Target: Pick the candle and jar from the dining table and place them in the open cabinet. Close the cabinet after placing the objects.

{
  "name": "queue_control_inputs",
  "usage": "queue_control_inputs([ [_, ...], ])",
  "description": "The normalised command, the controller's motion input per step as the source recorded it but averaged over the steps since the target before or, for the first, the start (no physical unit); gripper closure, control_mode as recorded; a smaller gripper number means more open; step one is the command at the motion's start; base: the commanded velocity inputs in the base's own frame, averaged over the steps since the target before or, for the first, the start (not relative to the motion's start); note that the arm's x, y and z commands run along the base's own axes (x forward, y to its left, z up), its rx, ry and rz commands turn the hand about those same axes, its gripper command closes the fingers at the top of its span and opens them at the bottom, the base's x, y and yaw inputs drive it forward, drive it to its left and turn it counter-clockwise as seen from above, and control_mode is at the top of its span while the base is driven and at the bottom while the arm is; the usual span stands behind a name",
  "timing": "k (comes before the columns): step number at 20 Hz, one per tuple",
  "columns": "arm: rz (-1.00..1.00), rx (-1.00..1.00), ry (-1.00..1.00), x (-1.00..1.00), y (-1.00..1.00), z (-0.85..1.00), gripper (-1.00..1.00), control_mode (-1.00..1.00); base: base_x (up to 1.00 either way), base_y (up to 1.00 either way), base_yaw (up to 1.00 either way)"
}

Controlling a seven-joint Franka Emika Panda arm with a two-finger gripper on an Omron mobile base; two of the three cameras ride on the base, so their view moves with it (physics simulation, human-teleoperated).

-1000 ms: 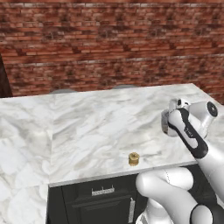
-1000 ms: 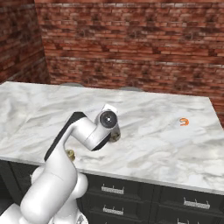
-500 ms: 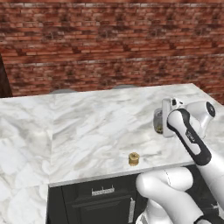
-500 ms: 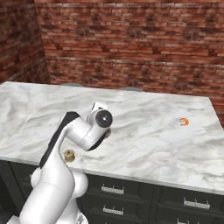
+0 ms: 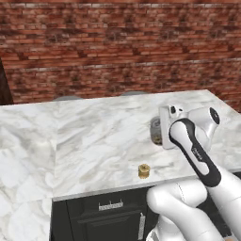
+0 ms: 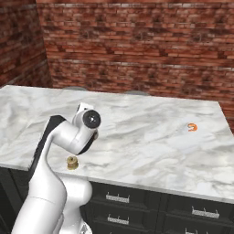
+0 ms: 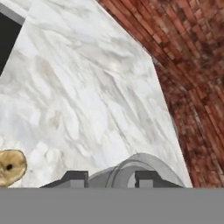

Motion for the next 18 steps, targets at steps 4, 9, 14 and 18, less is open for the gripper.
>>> queue_control_inputs([
  [4, 0.13, 0.0, 0.0, -0.02, 0.59, 0.04, 1.0, -1.0, 0.0, 0.0, 0.0],
  [9, 0.05, 0.0, 0.0, -0.01, 0.21, 0.0, 1.0, 1.0, -0.09, 0.17, 0.06],
  [14, 0.0, 0.0, 0.0, 0.0, 0.0, 0.0, 1.0, 1.0, -0.76, 0.04, 0.05],
  [18, 0.0, 0.0, 0.0, 0.0, 0.0, 0.0, 1.0, 1.0, -0.98, 0.06, -0.01],
])
